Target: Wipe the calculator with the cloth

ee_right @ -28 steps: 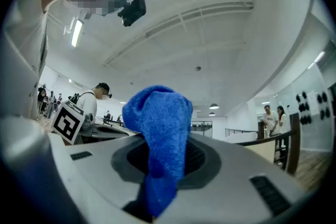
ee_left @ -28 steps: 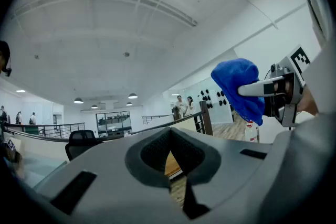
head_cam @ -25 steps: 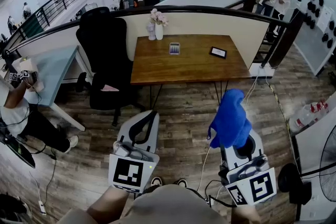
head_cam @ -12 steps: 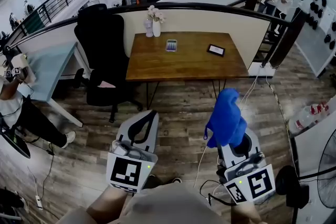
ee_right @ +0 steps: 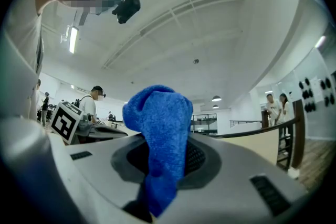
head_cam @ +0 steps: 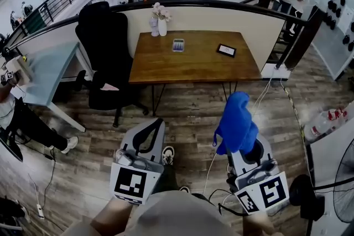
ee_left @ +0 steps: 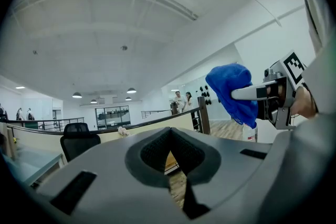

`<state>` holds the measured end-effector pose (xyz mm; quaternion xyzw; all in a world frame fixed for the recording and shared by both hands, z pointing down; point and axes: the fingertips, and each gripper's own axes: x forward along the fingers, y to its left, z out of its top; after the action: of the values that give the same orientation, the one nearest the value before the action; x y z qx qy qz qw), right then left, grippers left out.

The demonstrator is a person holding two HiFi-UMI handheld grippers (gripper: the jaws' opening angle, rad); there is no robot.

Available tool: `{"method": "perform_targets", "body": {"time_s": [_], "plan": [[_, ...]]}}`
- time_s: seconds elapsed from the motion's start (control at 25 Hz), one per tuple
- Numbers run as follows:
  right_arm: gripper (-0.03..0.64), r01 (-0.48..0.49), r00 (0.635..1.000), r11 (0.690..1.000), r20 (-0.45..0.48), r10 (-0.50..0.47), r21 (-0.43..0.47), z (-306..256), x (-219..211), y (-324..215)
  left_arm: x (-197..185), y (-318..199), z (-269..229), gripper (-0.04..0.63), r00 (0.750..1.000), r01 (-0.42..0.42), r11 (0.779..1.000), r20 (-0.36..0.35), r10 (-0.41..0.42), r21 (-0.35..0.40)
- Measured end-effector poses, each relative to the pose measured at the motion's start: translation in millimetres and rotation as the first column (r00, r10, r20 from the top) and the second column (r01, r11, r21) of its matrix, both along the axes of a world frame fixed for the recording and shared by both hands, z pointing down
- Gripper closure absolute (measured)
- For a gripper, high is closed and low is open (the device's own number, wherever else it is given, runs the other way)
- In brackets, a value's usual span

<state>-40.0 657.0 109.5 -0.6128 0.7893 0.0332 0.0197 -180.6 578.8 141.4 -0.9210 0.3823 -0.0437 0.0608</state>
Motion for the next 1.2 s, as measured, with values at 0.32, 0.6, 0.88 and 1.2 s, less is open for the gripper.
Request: {"method": "perform_targets", "body": {"time_s": [0.32,0.6,0.88,1.2], "plan": [[0.518,0.006,1.0,1.0,0.005,-0.006,-0.016,8.3,11.5,-54.1,10.5,-51.2,7.4,0.594,1.0,-0.004,1.0,0.0,0.004,-0.008],[0.518,0.005,1.0,0.999,0.005,-0.005,-0.042,15.3,17.0,-132.2,15.0,-128.2,12.4,0.594,1.0,-0.008,1.0,-0.005,0.008,-0.024],[0.518,0.01,1.0,0.996,0.018,-0.008,-0.092,28.7,20.2,-233.9,20.2,-223.4,23.3,0.594,1.0,-0.018,0.998,0.005,0.019,-0.054],[0.518,0.022,0.999,0.989,0.03,-0.018,-0.143,33.6,10.9,-340.2,12.5,-327.9,28.6,0.594,0.999,-0.03,0.996,0.016,0.031,-0.086]]}}
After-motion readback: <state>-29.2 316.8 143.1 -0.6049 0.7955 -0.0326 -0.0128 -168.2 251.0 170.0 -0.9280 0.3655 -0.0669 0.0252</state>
